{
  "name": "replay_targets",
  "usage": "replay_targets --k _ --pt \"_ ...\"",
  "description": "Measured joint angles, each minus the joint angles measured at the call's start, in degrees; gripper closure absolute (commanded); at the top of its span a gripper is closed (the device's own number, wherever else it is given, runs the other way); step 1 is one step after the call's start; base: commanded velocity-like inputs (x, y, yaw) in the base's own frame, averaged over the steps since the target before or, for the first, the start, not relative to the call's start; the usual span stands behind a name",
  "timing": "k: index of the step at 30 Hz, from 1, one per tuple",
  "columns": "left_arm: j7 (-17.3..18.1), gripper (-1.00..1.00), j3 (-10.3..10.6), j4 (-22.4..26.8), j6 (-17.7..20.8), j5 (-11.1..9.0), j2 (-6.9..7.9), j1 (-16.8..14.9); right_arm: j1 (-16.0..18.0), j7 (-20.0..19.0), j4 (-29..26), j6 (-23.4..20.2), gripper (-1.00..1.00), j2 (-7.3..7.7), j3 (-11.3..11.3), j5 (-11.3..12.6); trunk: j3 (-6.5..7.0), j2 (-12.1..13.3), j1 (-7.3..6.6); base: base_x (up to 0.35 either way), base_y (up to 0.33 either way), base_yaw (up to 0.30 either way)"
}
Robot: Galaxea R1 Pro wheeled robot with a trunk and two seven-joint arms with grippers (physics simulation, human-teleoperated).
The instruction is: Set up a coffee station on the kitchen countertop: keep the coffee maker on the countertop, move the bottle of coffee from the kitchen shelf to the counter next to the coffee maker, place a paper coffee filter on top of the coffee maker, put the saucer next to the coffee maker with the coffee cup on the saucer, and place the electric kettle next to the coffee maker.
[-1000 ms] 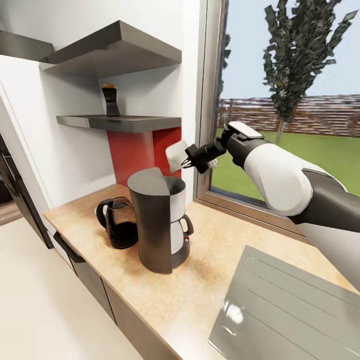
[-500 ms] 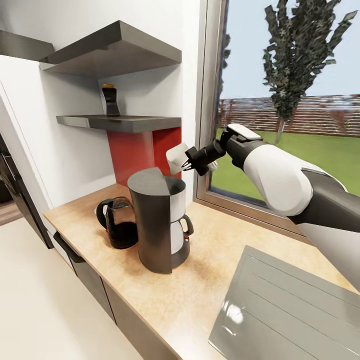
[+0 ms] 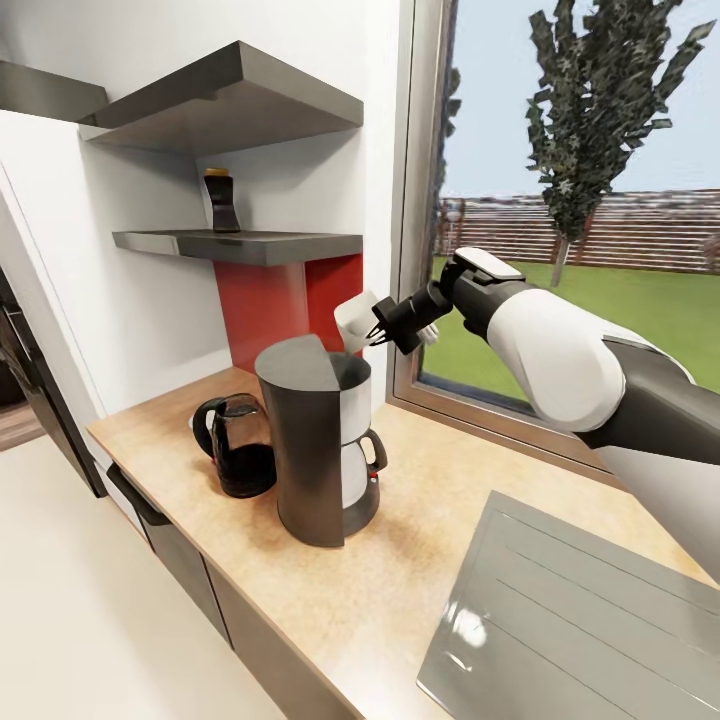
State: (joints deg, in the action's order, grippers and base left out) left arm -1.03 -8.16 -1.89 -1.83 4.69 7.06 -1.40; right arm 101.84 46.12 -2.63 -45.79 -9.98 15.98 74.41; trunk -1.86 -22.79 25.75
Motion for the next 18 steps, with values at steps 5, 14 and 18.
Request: replay_targets --k 5,14,18 --pt "0.0 -1.00 -0.1 0.0 0.0 0.0 -0.03 0.0 0.0 0.0 0.1 0.0 1.00 0.00 -0.1 0.0 0.00 0.0 0.00 0.000 0.000 0.000" --pt "0.0 -1.00 -0.1 0.0 0.0 0.0 -0.03 0.0 -0.4 0.1 1.1 0.0 1.00 0.00 -0.1 0.0 0.00 0.0 0.00 0.000 0.000 0.000" --pt "0.0 -1.00 -0.1 0.0 0.0 0.0 -0.04 0.0 -0.4 0.4 1.1 -0.1 1.00 0.00 -0.1 0.0 0.00 0.0 0.00 0.000 0.000 0.000"
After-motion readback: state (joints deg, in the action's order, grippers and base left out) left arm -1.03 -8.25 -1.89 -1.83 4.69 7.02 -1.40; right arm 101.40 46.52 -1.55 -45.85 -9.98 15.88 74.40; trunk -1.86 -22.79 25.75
